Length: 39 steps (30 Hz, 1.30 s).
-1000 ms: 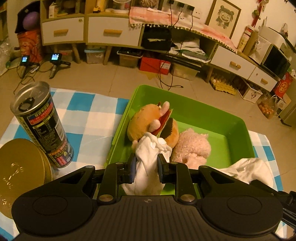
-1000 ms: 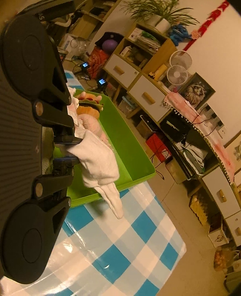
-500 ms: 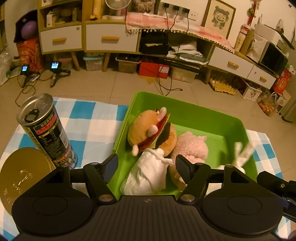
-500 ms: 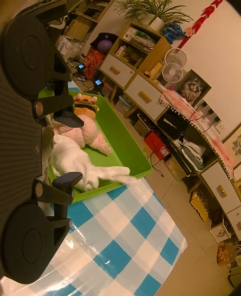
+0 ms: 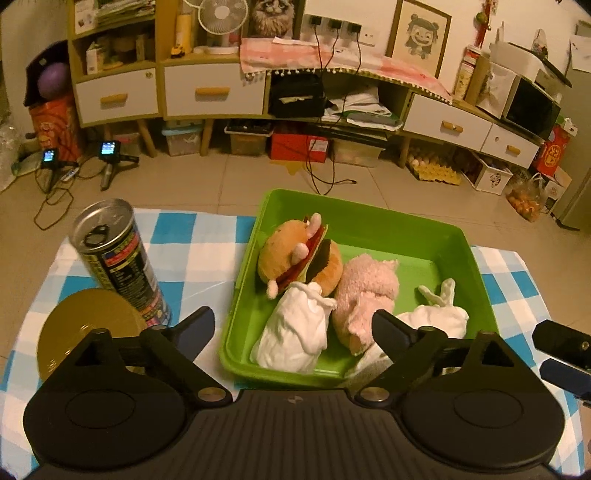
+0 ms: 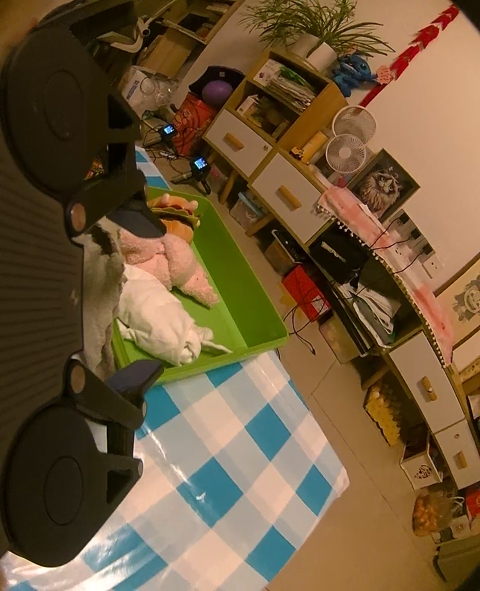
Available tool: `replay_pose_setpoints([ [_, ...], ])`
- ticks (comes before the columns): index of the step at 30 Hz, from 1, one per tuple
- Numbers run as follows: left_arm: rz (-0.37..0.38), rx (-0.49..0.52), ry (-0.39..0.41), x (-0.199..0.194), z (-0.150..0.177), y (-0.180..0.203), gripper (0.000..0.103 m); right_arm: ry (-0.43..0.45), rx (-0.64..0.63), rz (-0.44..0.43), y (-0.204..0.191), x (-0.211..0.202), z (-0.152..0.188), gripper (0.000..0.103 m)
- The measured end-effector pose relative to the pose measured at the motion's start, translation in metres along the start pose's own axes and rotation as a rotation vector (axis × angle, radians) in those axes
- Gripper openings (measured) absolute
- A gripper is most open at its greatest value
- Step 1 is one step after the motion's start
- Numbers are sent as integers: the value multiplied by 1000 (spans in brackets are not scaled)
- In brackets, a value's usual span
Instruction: Organize soft objects
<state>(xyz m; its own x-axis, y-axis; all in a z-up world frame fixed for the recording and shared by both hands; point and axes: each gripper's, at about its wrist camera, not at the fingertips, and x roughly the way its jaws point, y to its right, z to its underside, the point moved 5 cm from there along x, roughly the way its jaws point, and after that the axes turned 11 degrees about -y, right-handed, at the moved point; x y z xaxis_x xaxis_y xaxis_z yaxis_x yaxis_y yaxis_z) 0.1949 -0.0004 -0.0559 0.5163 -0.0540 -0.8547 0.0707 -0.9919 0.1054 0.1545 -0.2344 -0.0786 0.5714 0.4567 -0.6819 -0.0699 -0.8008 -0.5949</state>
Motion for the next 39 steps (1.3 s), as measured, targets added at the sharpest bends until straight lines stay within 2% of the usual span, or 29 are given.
replay_pose_setpoints([
  [5, -6, 14, 10, -11, 11, -4, 97, -14, -9, 12, 4, -9, 7, 75],
  [13, 3, 22, 4, -27, 30, -13, 98, -26, -62, 53, 6, -22, 21, 79],
  [21, -9, 38, 27, -44, 54, -25, 98, -46, -86, 116, 12, -29, 36, 80],
  [33, -6, 67, 36, -50, 91, -57, 98, -101, -158, 196, 13, -26, 67, 80],
  [39, -16, 73, 43, -53, 106, -83, 98, -125, -188, 188, -1, -19, 87, 80],
])
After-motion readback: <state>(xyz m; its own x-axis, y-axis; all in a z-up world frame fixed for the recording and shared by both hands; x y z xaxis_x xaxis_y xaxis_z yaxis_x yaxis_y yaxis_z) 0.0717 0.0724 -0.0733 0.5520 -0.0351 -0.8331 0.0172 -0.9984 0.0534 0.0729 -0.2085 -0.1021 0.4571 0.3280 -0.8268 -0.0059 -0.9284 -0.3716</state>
